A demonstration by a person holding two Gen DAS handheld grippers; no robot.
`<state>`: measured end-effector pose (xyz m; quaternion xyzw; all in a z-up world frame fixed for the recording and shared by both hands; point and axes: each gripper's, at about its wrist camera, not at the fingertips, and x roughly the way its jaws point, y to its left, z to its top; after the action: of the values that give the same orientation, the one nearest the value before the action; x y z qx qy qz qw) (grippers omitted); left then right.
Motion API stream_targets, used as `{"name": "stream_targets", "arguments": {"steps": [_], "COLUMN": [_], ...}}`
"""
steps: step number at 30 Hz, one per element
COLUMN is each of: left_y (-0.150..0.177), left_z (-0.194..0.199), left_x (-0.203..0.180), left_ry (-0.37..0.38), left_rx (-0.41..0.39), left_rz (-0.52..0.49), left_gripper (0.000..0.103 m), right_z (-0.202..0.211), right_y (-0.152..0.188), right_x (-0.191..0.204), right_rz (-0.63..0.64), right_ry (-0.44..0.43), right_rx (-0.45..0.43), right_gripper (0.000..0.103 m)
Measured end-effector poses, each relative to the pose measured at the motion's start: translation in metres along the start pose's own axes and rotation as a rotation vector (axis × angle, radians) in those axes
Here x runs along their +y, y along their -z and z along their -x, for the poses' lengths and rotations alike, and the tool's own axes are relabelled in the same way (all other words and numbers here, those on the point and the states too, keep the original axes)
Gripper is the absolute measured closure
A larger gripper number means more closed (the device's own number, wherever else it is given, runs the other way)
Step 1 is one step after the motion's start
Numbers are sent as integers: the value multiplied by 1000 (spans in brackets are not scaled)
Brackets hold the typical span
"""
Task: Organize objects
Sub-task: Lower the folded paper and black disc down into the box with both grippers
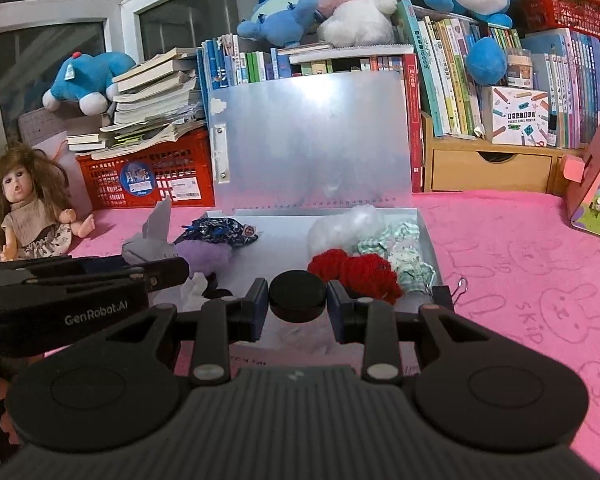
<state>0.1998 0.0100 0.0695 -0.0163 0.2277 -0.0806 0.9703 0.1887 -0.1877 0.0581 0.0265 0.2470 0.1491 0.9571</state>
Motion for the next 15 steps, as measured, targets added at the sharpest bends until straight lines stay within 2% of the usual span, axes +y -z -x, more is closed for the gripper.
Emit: {"name": "stream_targets", "arguments": {"steps": [15], "left_y": [1], "left_z": [-23], "left_x": [2], "left_ry": [-16], "left_rx": [24], "left_rz": [-20], "left_gripper": [64], "right_z": [-20], "right_y": [1], "right_x": [-2], "right_rz": [8], "right_ry": [9], "right_rx": [26], "right_gripper": [67]}}
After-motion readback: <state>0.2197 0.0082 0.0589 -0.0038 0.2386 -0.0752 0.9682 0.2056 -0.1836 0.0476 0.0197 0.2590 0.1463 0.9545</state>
